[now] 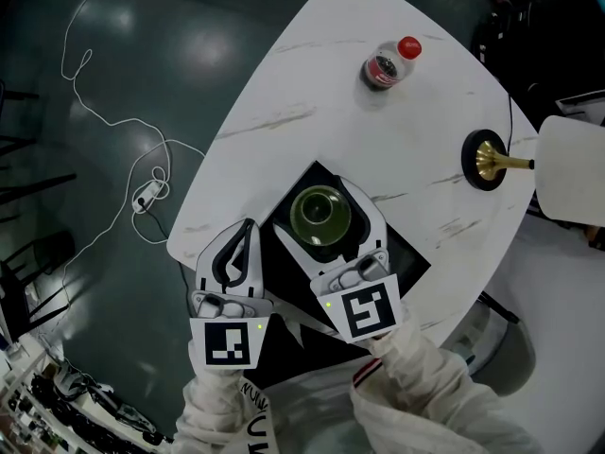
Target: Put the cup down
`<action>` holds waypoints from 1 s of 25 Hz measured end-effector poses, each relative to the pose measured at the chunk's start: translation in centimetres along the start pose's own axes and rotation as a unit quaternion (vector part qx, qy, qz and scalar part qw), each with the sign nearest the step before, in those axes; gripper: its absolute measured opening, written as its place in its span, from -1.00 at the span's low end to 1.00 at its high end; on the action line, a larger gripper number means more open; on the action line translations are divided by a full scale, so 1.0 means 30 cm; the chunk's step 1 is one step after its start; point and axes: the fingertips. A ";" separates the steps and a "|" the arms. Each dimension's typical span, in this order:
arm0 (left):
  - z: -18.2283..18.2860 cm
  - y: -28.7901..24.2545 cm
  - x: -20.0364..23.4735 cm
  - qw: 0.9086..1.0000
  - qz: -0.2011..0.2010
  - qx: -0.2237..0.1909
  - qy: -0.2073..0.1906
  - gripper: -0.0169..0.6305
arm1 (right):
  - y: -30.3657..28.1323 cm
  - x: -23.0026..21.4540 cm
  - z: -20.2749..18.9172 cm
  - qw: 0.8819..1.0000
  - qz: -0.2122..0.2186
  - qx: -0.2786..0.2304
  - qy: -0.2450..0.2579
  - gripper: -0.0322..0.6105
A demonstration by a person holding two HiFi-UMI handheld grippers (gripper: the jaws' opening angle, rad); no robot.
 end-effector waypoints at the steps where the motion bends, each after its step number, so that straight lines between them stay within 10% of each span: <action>1: -0.002 0.000 -0.001 1.000 -0.001 0.001 0.002 -0.91 | 0.003 0.000 -0.002 1.000 0.000 0.001 0.000 0.35; 25: -0.016 -0.010 0.017 1.000 0.010 0.008 0.019 -0.91 | 0.012 -0.001 -0.015 1.000 0.018 0.020 -0.005 0.35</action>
Point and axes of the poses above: the fingertips, and each gripper's own axes: y backward along the fingers, x to its left, z out of its top, and after that the axes turned 13 degrees about z, right-handed
